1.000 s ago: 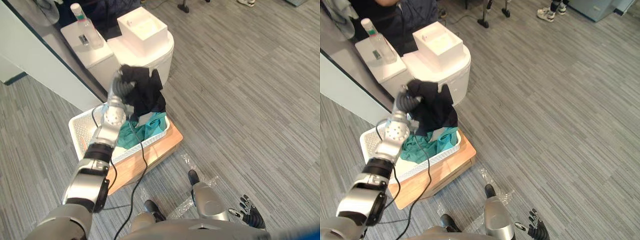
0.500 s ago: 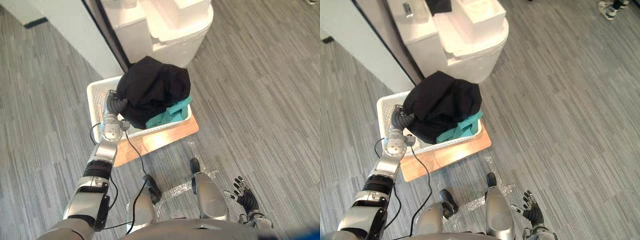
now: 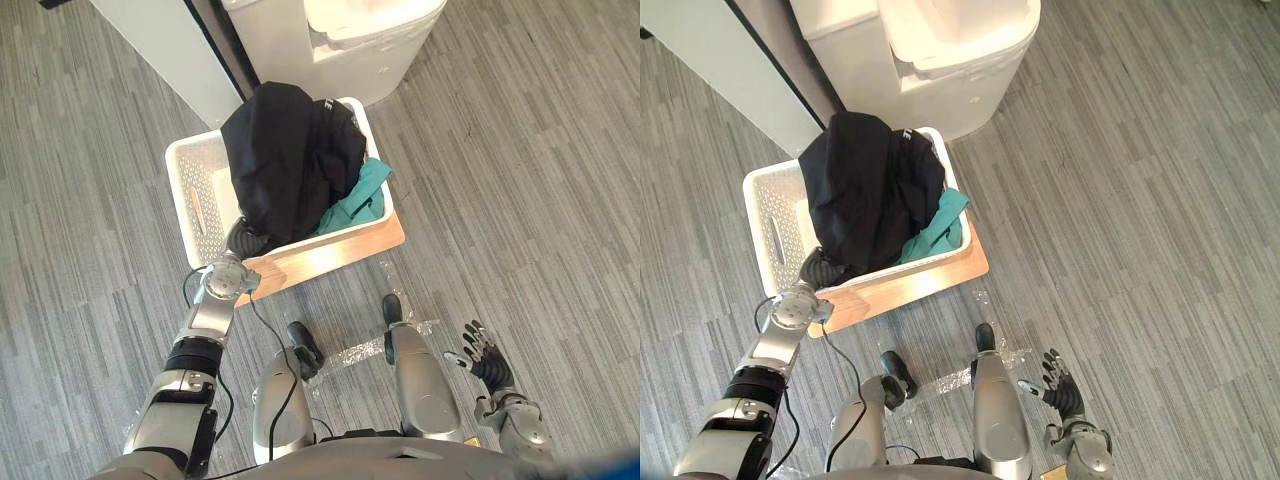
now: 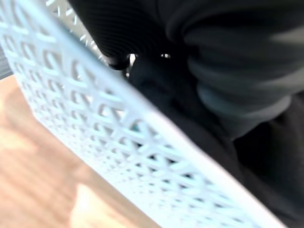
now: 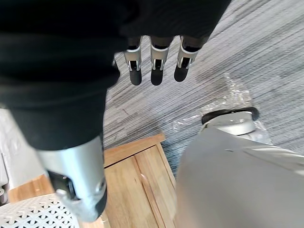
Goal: Tidy the bed and pick cloth on bed and put in laundry
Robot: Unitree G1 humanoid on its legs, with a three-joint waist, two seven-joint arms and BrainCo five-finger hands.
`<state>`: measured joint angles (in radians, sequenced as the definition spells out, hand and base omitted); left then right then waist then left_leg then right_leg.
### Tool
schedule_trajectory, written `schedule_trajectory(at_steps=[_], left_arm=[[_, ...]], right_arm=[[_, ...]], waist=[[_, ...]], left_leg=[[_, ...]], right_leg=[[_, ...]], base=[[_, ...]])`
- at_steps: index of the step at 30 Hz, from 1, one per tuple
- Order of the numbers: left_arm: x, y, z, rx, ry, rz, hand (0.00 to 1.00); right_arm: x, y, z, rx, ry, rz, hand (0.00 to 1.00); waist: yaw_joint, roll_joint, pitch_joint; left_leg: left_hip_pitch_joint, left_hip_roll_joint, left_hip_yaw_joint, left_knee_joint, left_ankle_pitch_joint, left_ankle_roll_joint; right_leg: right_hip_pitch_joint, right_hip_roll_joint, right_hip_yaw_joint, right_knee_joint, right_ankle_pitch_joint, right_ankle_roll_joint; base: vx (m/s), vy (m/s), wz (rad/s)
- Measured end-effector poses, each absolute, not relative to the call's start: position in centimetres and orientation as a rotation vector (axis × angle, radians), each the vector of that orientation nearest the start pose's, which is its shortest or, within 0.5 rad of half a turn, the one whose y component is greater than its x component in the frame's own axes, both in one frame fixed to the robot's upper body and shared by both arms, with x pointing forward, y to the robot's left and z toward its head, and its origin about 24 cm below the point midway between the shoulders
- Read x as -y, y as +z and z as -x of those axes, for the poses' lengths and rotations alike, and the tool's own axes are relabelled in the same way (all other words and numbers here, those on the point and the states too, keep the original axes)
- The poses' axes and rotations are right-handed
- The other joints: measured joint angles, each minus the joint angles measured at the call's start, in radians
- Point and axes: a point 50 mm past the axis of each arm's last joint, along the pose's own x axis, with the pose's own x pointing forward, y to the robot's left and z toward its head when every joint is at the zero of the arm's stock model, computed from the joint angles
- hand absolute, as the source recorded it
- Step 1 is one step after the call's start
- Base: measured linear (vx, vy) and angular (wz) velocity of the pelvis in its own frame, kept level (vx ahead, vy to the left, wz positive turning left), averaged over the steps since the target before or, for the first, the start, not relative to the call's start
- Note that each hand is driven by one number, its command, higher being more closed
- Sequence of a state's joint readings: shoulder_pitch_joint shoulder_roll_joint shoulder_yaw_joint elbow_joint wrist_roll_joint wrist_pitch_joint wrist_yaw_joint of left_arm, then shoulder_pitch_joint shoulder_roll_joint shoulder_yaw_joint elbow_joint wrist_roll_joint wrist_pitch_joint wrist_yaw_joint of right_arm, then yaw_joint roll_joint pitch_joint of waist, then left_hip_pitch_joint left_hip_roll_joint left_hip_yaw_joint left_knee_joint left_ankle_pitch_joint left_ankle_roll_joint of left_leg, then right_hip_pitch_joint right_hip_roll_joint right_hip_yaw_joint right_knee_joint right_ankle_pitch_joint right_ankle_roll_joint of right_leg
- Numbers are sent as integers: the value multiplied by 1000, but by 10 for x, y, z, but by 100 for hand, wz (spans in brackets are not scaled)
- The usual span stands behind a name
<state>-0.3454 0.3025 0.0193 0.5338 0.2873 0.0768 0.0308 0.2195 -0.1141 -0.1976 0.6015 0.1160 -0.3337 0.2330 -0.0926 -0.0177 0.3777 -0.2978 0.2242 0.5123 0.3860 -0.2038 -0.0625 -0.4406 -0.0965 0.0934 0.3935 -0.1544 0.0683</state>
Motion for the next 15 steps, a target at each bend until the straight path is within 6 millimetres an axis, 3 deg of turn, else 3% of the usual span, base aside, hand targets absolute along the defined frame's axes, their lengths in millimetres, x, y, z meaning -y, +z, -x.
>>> schedule_trajectory(at_steps=[1, 2, 6, 15], left_arm=[[-225, 25, -314, -255, 102, -579, 100], [-226, 28, -317, -250, 128, -579, 0], [-231, 38, -325, -224, 218, -544, 0], [-238, 80, -340, 1, 428, -401, 0]], right_arm=[[229, -88, -146, -441, -94, -41, 0], [231, -87, -149, -433, -93, -34, 0], [231, -80, -157, -397, -87, -28, 0], [224, -80, -159, -380, -108, -65, 0]], waist=[[0, 0, 10], [-1, -1, 19], [-3, -5, 37], [-3, -14, 42]], left_leg=[[0, 0, 1, 0, 0, 0], [-2, 0, 2, 0, 0, 0], [-12, 2, 0, 3, 0, 0], [-33, 7, -3, 16, 0, 0]], right_leg=[[0, 0, 0, 1, 0, 0], [-2, -1, 1, 1, 0, 0], [-11, 0, 0, 1, 0, 0], [-23, -5, -1, -2, 10, 2]], base=[[0, 0, 0], [0, 0, 0], [0, 0, 0], [0, 0, 0]])
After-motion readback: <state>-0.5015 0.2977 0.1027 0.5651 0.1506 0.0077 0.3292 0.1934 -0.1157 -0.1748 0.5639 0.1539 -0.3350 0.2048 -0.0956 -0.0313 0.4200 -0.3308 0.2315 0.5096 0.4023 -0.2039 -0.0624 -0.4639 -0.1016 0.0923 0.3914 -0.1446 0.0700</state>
